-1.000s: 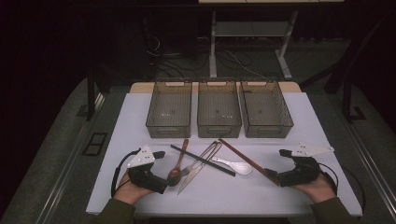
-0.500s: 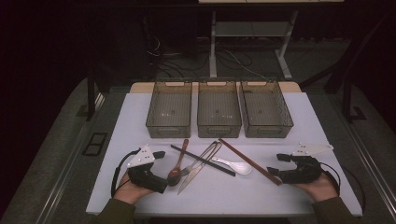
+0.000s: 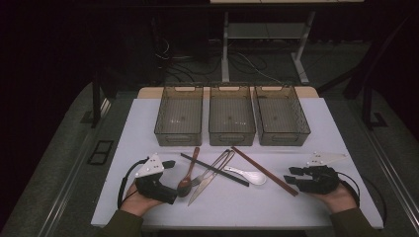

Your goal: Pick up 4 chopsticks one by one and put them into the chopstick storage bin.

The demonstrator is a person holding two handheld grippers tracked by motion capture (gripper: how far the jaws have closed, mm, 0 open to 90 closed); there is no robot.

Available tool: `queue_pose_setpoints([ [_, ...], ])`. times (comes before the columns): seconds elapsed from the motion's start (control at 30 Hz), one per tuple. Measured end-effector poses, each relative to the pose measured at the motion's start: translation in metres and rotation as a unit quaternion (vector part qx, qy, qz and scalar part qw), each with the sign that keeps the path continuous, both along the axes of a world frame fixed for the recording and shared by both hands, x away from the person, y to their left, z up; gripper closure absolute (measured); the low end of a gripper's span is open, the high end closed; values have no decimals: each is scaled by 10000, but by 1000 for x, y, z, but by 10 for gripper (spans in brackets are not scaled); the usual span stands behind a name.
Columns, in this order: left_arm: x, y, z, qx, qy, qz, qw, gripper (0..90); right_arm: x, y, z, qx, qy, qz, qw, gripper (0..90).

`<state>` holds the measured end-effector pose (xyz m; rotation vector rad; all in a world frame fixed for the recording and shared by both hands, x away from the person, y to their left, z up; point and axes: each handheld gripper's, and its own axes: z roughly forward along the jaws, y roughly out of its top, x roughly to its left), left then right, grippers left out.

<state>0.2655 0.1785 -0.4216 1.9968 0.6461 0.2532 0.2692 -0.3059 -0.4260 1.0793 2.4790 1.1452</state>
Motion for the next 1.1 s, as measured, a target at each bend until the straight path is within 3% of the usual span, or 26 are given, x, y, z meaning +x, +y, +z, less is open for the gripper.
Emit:
queue_pose_setpoints([
  [0.23,0,0,0,-14,6,7,10000,30,1,2,-1,-78,75,51,9999,710],
  [0.57,0,-1,0,-14,5,9,10000,32,3,10,-3,-219,120,183,9995,775],
  [1.1,0,-1,0,-4,-5,-9,10000,32,6,19,-10,-470,150,312,9983,807],
])
